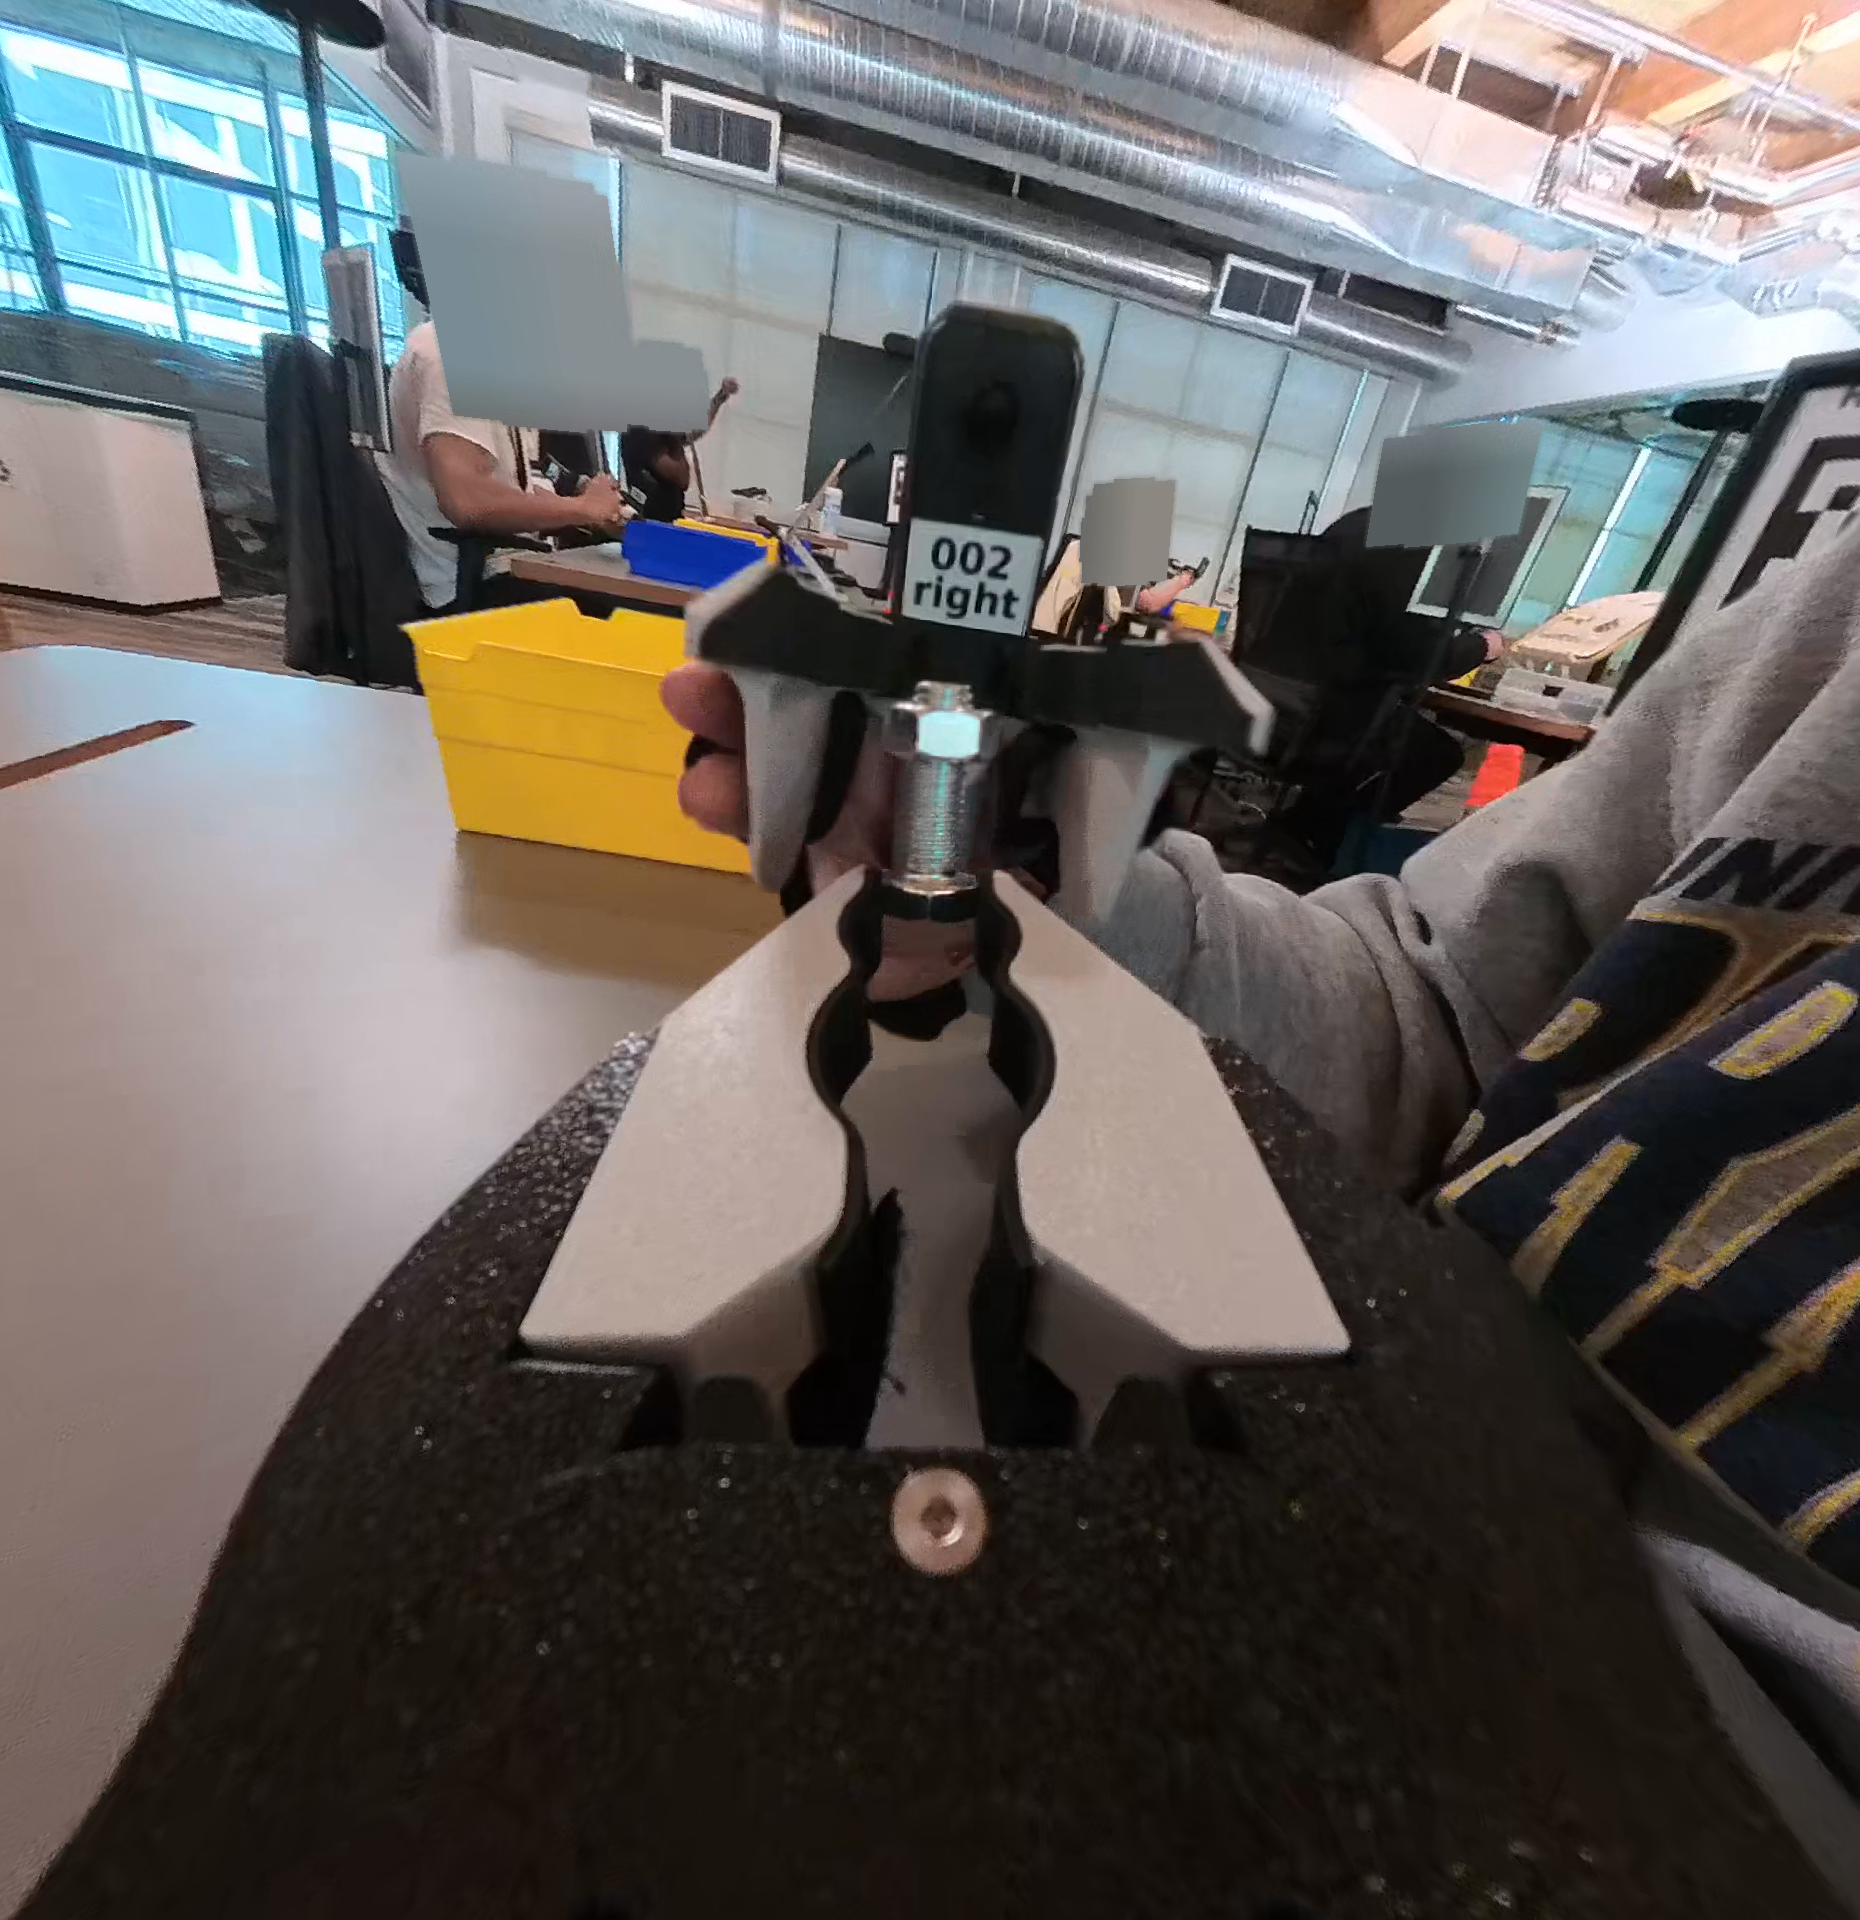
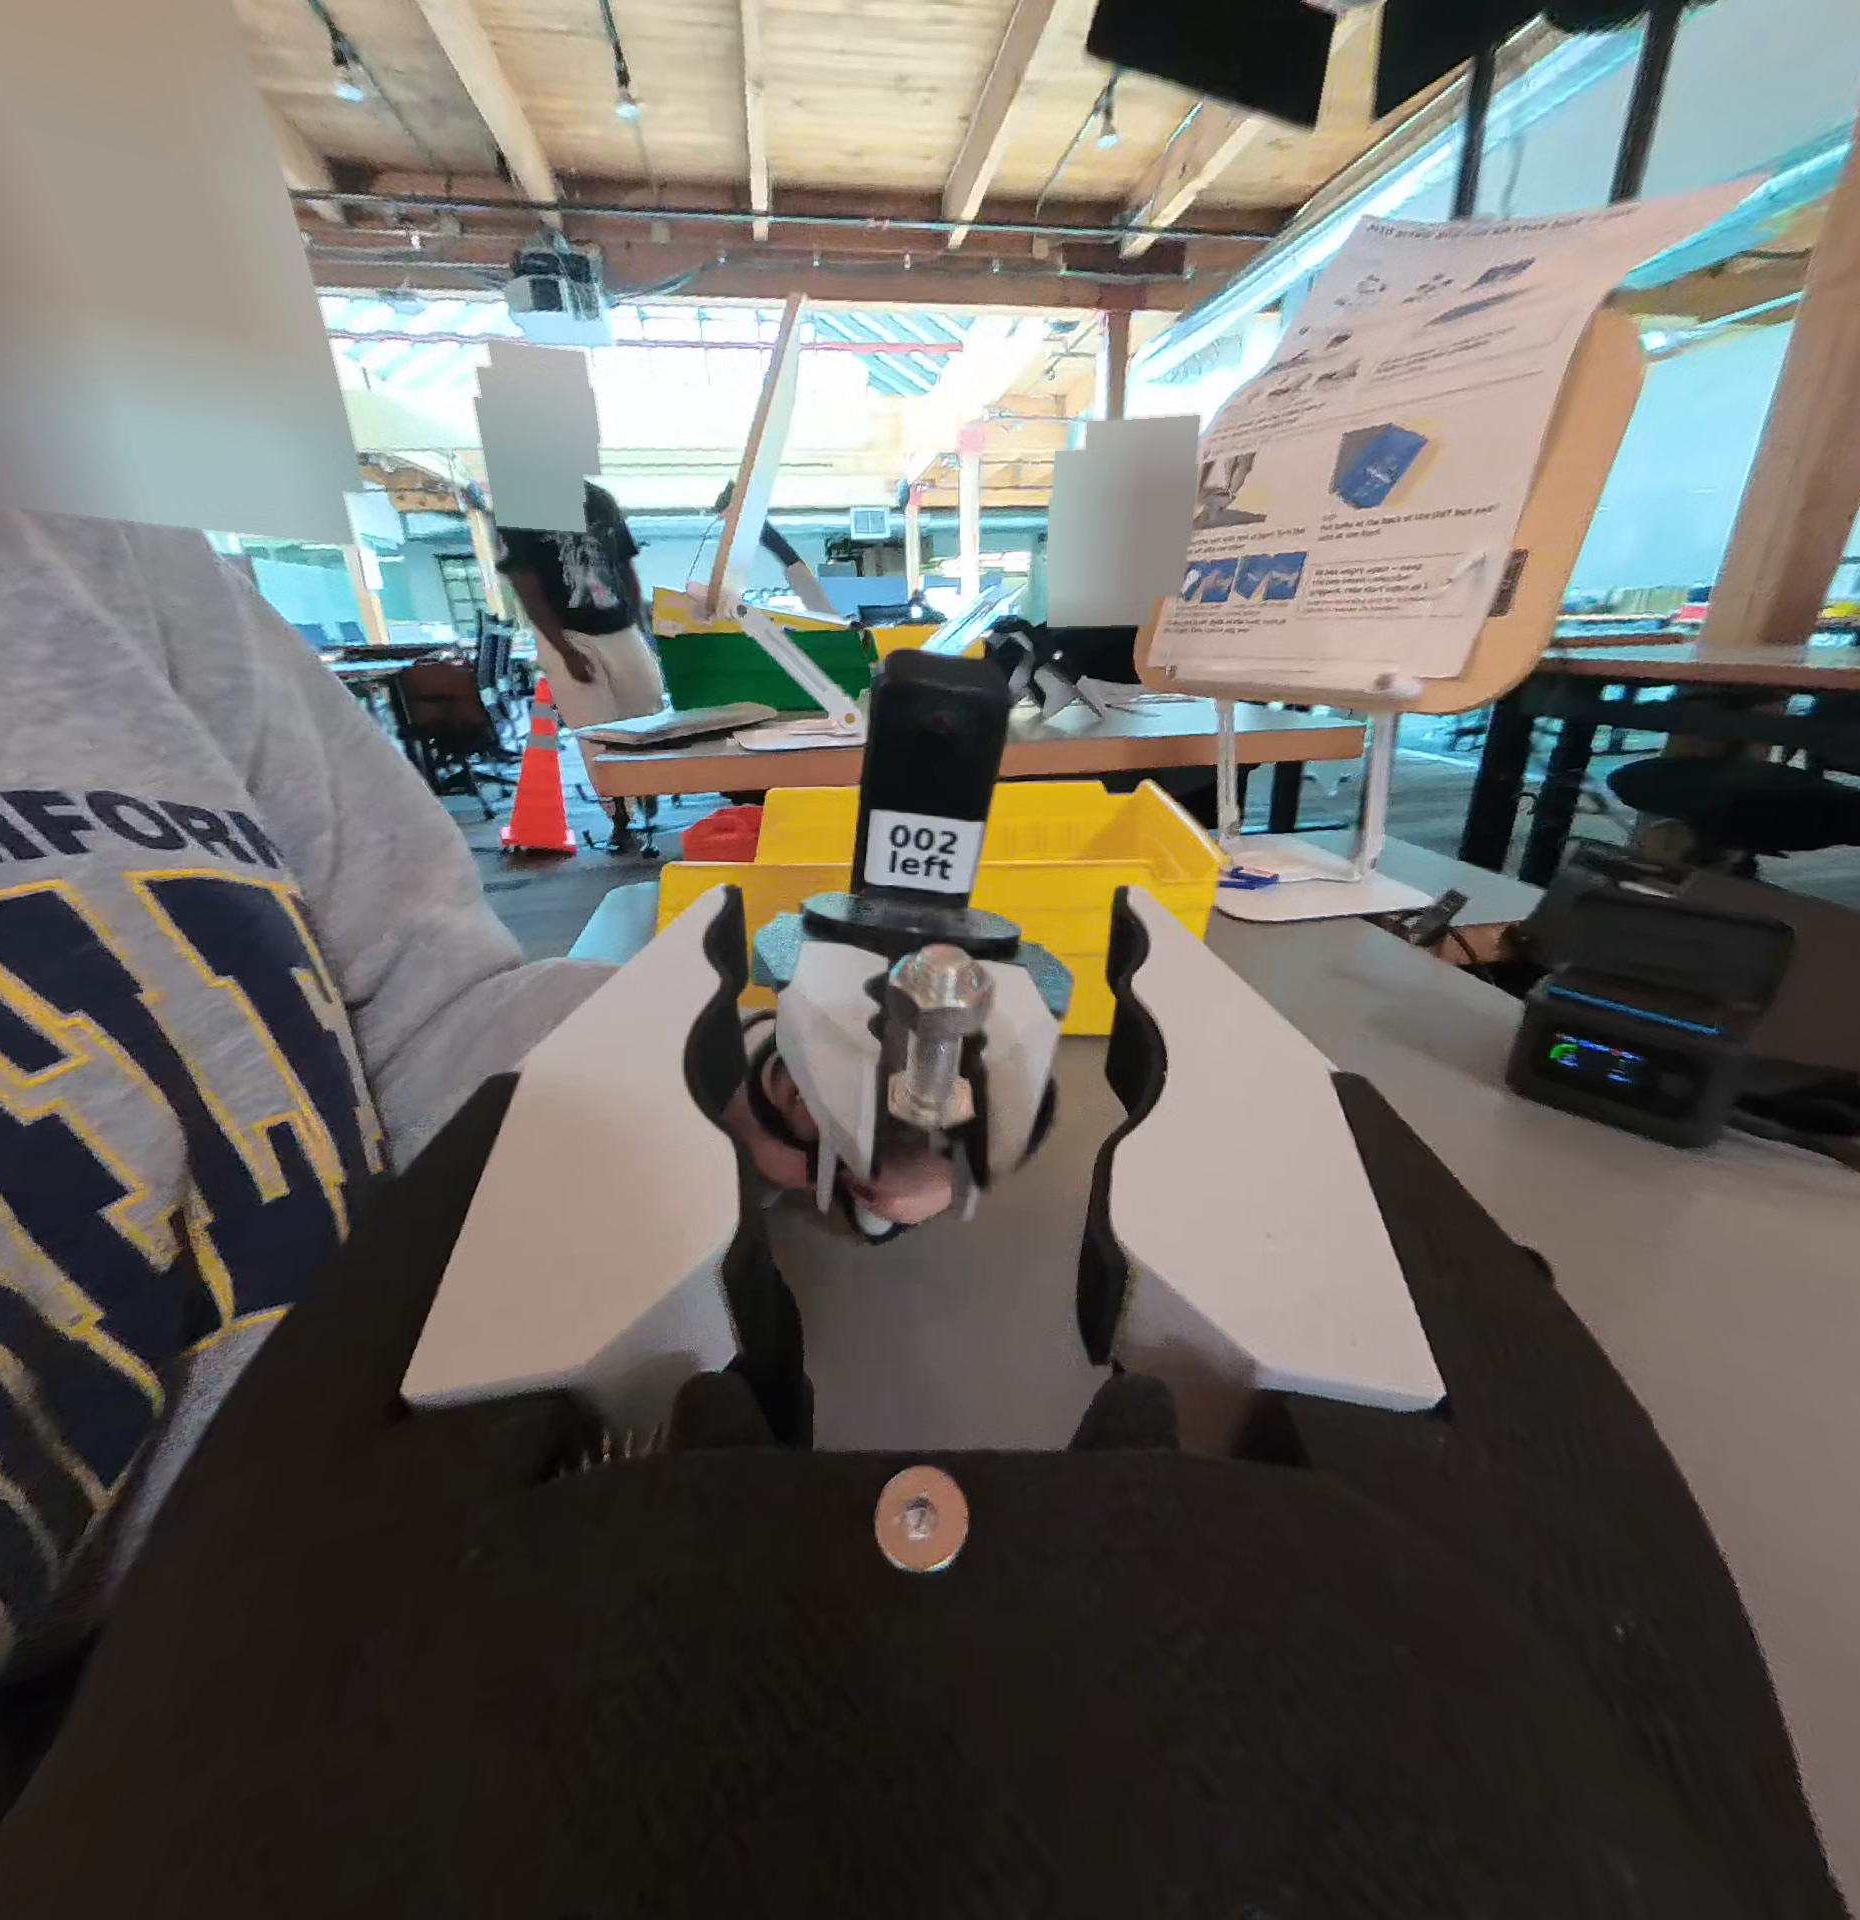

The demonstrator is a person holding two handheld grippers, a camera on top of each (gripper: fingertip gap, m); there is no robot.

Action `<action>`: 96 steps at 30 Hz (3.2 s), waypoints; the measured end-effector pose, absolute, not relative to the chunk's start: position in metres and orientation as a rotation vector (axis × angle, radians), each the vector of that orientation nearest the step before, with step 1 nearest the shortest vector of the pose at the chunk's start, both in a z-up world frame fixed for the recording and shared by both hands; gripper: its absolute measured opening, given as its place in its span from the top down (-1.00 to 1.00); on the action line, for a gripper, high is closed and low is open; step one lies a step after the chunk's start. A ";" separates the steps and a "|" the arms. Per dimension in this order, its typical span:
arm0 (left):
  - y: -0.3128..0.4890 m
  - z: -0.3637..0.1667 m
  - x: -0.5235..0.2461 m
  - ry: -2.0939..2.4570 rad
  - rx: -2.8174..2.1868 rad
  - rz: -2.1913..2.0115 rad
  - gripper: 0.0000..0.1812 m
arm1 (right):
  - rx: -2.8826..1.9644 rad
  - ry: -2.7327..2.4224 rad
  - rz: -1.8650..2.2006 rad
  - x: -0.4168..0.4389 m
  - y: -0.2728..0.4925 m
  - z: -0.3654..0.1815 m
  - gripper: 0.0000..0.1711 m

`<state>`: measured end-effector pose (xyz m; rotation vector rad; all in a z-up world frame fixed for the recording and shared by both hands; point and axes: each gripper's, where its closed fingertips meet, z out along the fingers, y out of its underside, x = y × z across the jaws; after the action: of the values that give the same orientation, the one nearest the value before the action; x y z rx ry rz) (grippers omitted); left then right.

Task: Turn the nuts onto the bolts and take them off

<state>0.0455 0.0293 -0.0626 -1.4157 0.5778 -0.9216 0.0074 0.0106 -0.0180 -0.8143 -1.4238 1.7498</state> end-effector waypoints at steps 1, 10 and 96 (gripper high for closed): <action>0.030 -0.063 0.047 0.572 -1.411 -0.928 0.83 | -0.811 -1.457 1.752 0.005 0.004 -0.022 0.19; 0.033 -0.061 0.026 0.509 -1.394 -0.897 0.83 | -0.879 -1.453 1.641 0.011 0.023 -0.033 0.31; 0.035 -0.048 0.042 0.403 -1.318 -1.091 0.84 | -1.122 -1.585 1.386 0.010 0.020 -0.075 0.80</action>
<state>0.0419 0.0352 -0.0478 -1.3175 0.4031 -1.0910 0.0102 0.0197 -0.0746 -1.1224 -1.5853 1.3860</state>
